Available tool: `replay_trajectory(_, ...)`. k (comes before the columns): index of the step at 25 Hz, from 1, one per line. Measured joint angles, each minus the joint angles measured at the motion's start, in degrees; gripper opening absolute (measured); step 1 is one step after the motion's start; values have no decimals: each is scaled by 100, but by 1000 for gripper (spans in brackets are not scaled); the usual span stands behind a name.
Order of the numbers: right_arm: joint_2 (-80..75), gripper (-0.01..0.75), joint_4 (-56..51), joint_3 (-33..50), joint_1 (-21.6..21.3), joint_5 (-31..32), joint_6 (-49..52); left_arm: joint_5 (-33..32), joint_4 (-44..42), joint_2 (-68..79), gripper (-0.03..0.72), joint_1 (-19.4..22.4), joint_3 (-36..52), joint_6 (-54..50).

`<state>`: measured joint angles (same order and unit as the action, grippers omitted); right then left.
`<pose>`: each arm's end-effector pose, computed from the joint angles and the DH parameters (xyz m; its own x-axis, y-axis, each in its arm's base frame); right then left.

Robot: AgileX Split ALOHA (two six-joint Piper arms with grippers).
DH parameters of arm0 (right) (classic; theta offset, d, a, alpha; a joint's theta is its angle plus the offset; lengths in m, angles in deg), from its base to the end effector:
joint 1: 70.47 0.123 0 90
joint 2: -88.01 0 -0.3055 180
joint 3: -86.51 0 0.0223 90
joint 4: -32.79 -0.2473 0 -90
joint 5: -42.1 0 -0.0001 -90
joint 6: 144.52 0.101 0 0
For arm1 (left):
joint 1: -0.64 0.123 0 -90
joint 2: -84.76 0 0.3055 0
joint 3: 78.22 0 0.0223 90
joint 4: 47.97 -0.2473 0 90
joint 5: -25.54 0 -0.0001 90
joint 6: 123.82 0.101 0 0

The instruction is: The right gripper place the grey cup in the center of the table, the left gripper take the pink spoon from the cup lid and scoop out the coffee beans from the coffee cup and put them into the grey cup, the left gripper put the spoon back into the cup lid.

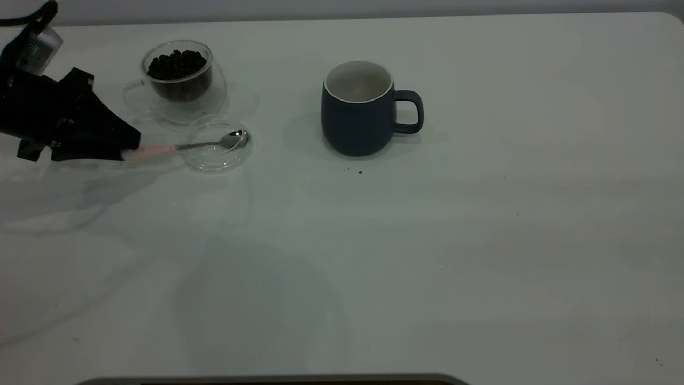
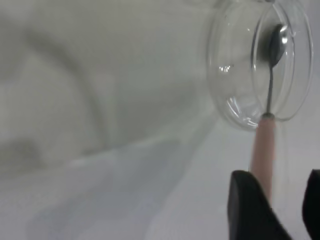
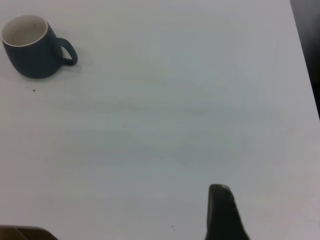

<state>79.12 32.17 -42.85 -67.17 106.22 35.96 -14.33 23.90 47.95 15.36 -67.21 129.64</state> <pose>-0.0160 0.0001 0.2588 -0.5540 -0.0188 -0.8323 -0.0584 0.9982 0.0163 0.3908 0.0390 0.0146 -0.9524 -0.1565 -0.2618 0.0223 0.8204 -0.5714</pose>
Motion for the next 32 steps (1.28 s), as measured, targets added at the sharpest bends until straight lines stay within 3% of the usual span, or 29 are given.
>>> replay_trajectory(6,0,486,0,0,0,0,0,89,135,0,468,0,0,0)
replay_trajectory(11,0,486,0,0,0,0,0,9,96,-69,491,191,0,-13)
replay_trajectory(17,0,486,0,0,0,0,0,-986,53,-733,492,595,0,-540)
replay_trajectory(22,0,486,0,0,0,0,0,-1842,-117,-1883,492,562,0,-1304)
replay_trajectory(26,0,486,0,0,0,0,0,-2136,-852,-3151,492,438,0,-2160)
replay_trajectory(32,0,486,0,0,0,0,0,-2508,-2864,-5178,477,413,6,-4118)
